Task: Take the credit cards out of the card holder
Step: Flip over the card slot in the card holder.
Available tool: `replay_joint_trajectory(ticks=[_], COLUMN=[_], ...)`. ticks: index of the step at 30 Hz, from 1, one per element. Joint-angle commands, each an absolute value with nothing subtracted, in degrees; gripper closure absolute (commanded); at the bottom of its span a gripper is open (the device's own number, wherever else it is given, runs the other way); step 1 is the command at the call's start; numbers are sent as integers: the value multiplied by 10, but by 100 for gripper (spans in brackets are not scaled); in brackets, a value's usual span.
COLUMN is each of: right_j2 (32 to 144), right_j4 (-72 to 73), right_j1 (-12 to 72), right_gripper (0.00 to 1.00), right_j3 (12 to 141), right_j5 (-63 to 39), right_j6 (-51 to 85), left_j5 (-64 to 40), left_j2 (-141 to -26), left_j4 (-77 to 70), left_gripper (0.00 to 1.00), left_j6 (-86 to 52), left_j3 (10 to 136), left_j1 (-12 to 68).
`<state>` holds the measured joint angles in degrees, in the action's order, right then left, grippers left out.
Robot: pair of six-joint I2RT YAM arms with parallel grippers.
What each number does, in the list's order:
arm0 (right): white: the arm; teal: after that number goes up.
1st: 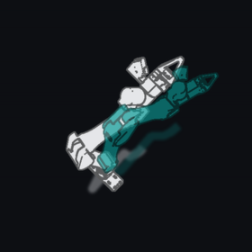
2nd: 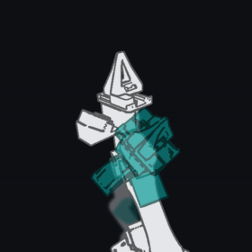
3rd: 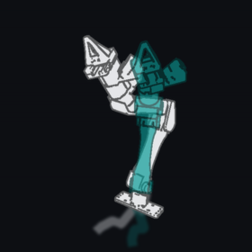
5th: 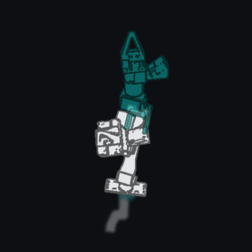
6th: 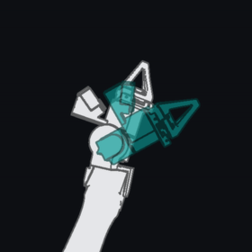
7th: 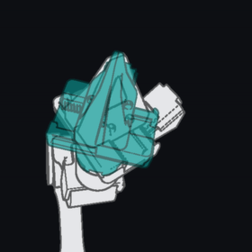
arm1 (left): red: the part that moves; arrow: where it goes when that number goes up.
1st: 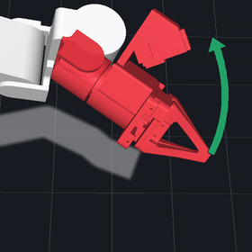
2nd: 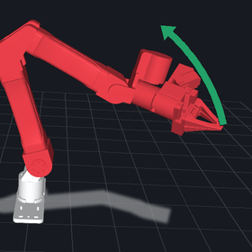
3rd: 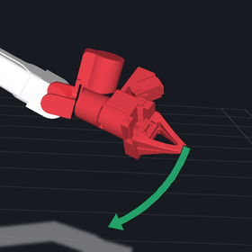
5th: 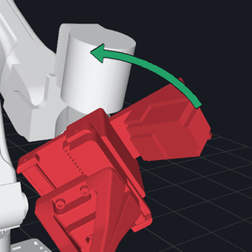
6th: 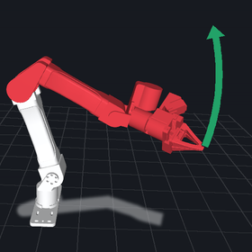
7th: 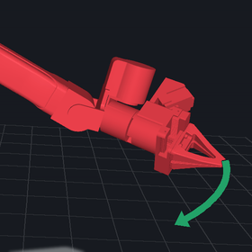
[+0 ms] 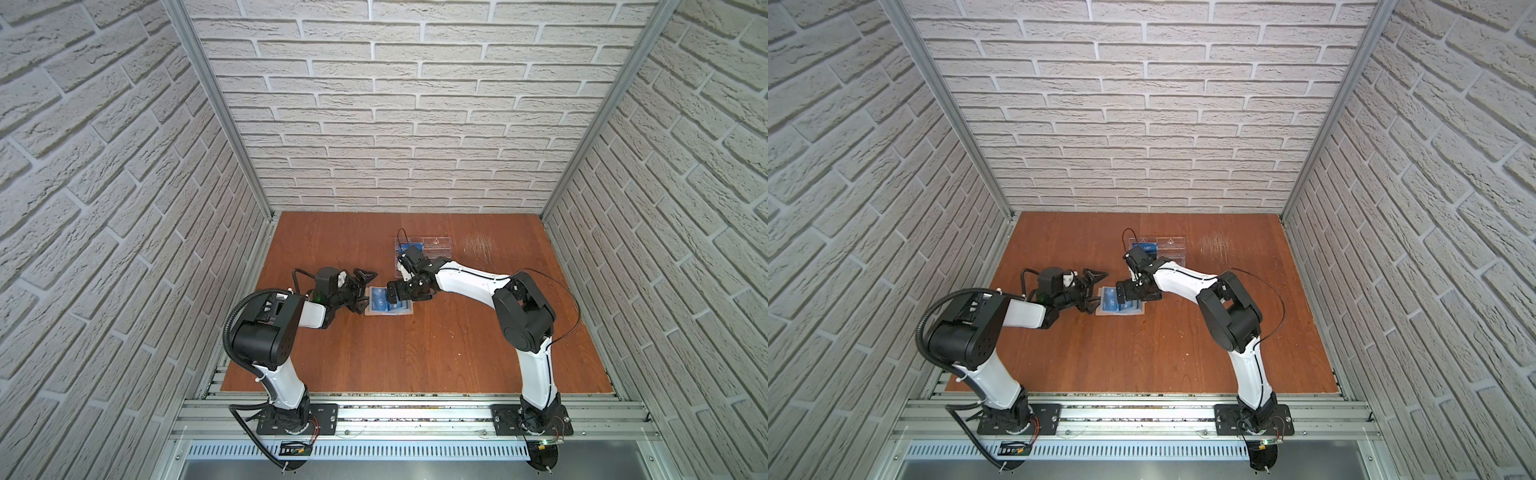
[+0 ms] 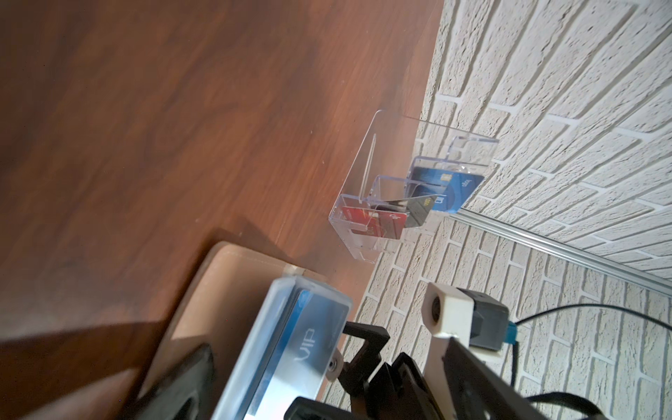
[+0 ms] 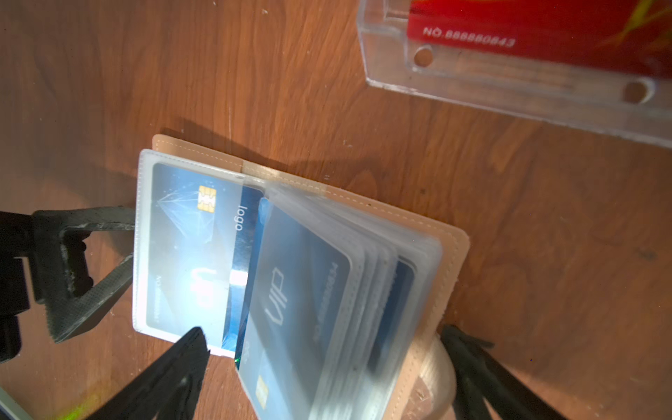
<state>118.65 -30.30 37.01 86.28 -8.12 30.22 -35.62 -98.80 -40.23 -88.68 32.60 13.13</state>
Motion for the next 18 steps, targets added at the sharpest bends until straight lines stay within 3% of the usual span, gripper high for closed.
replay_joint_trajectory(ticks=[1, 18], right_j2=[1179, 1109], right_j4=[-308, -335], right_j1=[373, 373], right_gripper=[0, 2], right_j3=[864, 857], right_j5=[-75, -38], right_j6=[302, 290], left_j5=[-363, -365], left_j2=[-970, -912], left_j4=[-405, -350], left_gripper=[2, 2], left_j6=[-879, -864], left_j3=[323, 331], left_j1=[123, 111])
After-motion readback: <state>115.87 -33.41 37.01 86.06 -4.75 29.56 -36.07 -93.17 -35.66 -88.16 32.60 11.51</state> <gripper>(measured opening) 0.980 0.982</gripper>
